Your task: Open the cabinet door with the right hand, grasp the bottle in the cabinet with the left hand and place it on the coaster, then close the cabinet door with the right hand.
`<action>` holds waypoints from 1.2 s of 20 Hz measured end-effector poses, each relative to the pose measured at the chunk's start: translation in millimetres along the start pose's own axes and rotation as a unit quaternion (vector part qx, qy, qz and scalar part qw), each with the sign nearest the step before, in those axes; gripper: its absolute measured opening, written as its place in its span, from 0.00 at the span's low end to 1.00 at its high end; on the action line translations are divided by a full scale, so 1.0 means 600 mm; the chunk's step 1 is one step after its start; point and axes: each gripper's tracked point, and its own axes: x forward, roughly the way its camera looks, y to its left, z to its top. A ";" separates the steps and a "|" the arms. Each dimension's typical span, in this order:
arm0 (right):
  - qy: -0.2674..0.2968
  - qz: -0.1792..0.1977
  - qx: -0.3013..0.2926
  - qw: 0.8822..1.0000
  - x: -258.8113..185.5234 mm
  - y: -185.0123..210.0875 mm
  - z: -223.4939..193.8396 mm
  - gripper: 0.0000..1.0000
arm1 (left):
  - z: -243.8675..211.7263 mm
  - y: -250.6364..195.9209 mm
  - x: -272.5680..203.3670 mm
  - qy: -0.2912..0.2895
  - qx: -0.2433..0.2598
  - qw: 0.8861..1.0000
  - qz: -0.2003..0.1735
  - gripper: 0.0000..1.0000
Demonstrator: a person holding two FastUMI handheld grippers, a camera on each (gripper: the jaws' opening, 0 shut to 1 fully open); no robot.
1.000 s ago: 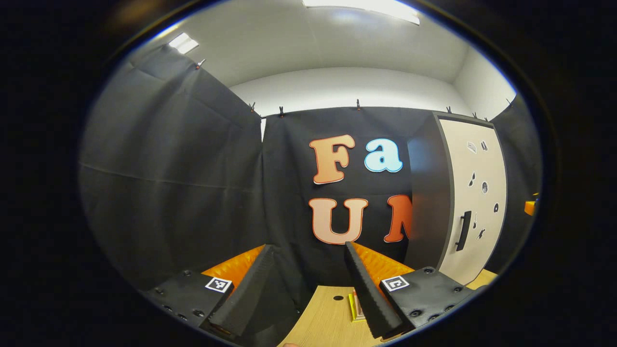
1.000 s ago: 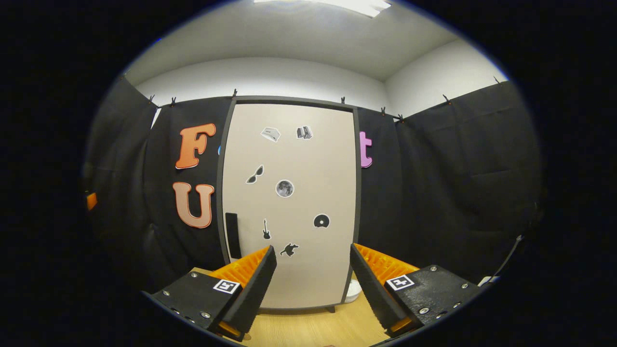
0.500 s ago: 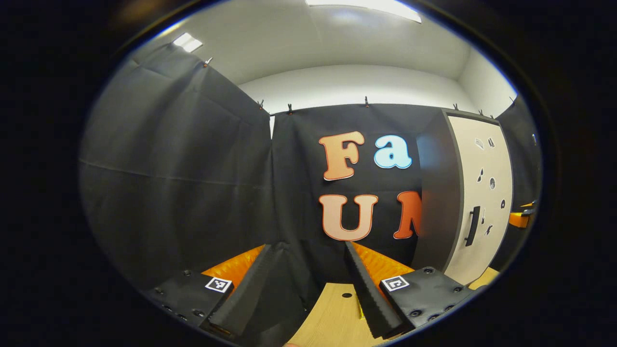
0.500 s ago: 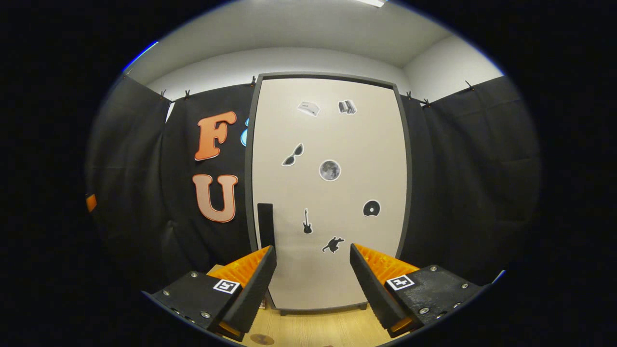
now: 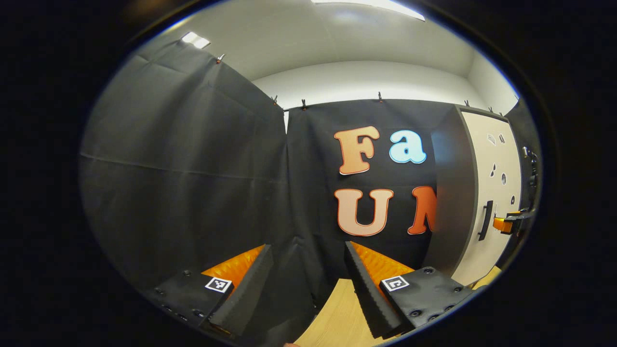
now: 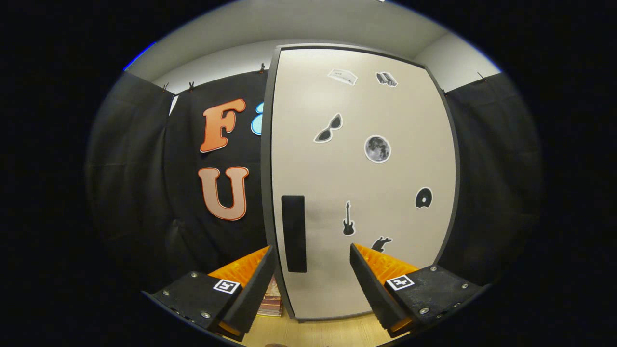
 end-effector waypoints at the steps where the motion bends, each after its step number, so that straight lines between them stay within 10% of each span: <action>1: 0.002 0.000 -0.003 1.000 0.013 0.004 -0.002 0.95 | -0.003 0.004 0.000 0.001 0.001 1.000 0.003 0.97; 6: 0.000 -0.012 -0.016 1.000 0.067 0.013 0.000 0.94 | -0.010 0.028 -0.002 0.004 0.001 1.000 0.019 0.97; 17: 0.021 -0.002 0.000 1.000 0.106 0.026 -0.019 0.37 | -0.014 0.045 -0.013 0.006 0.004 1.000 0.029 0.94; 24: 0.023 0.013 -0.006 1.000 0.089 0.023 -0.019 0.32 | -0.013 0.044 -0.022 0.006 0.002 1.000 0.027 0.94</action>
